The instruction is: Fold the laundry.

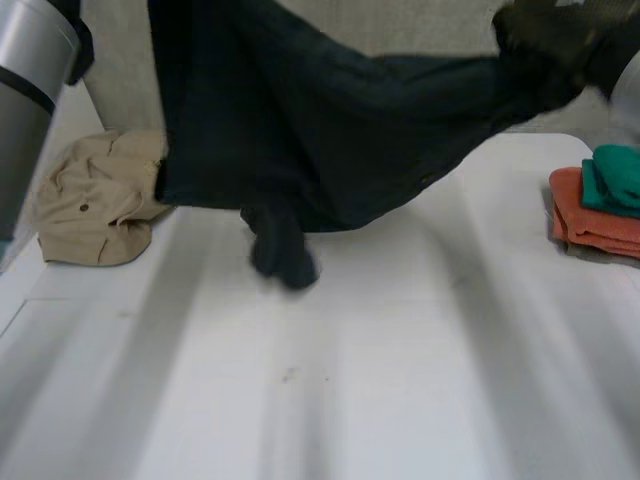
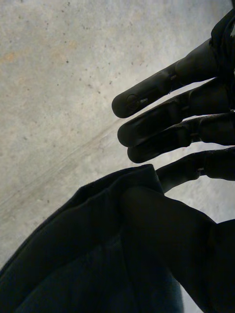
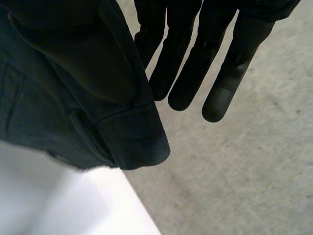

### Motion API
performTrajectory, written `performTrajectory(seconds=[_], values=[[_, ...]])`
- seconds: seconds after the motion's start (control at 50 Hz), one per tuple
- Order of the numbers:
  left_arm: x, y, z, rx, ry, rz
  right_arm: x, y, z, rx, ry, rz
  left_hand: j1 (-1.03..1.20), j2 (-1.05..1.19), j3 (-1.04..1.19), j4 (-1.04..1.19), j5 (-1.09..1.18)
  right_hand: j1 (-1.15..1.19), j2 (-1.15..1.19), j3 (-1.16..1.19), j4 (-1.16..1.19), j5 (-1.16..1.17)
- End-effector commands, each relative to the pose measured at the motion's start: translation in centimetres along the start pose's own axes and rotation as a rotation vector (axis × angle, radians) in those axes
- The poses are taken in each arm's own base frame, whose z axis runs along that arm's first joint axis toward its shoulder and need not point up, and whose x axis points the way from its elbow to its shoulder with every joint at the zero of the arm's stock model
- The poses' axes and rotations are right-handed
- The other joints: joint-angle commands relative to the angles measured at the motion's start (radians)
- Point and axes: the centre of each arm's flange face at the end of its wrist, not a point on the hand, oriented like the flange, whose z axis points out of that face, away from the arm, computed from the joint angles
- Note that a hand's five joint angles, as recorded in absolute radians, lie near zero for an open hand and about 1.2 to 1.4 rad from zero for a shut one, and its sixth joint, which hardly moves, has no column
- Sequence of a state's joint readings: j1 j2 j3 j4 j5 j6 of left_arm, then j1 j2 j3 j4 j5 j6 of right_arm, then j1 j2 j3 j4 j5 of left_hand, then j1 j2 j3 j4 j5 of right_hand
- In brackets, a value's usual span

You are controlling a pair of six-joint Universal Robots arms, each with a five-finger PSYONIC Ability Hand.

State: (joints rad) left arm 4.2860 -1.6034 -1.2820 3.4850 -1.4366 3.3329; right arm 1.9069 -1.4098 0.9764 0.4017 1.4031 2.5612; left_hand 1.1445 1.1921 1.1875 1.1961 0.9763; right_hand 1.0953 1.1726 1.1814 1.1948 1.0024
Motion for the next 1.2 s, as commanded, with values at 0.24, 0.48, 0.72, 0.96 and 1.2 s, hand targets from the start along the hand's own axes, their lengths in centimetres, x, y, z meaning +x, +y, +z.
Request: performTrajectory(seconds=[0.24,0.48,0.72,0.96,1.2], values=[[0.1,16.2,2.9,-0.324,0.031,0.046,-2.7,6.4,10.4,-0.050,-0.005,0.046,0.252,0.204,0.209,0.200,0.245,0.301,0.224,0.215,0.201,0.219],[-5.4,5.9,12.3,0.409,-0.153,0.086,4.2,-2.4,13.8,0.630,0.526,0.186,0.252,0.204,0.209,0.200,0.245,0.301,0.224,0.215,0.201,0.219],[-3.9,13.6,8.7,0.071,-0.058,0.007,-1.7,5.4,13.6,0.180,0.248,0.177,0.252,0.204,0.209,0.200,0.245,0.301,0.224,0.215,0.201,0.219],[2.2,24.9,-3.4,-0.536,0.116,-0.076,-9.5,16.8,11.8,-0.261,-0.002,0.061,0.252,0.204,0.209,0.200,0.245,0.301,0.224,0.215,0.201,0.219],[3.9,16.4,-13.0,-0.845,0.280,0.031,-10.6,16.9,2.5,-0.559,-0.288,-0.153,0.252,0.204,0.209,0.200,0.245,0.301,0.224,0.215,0.201,0.219]])
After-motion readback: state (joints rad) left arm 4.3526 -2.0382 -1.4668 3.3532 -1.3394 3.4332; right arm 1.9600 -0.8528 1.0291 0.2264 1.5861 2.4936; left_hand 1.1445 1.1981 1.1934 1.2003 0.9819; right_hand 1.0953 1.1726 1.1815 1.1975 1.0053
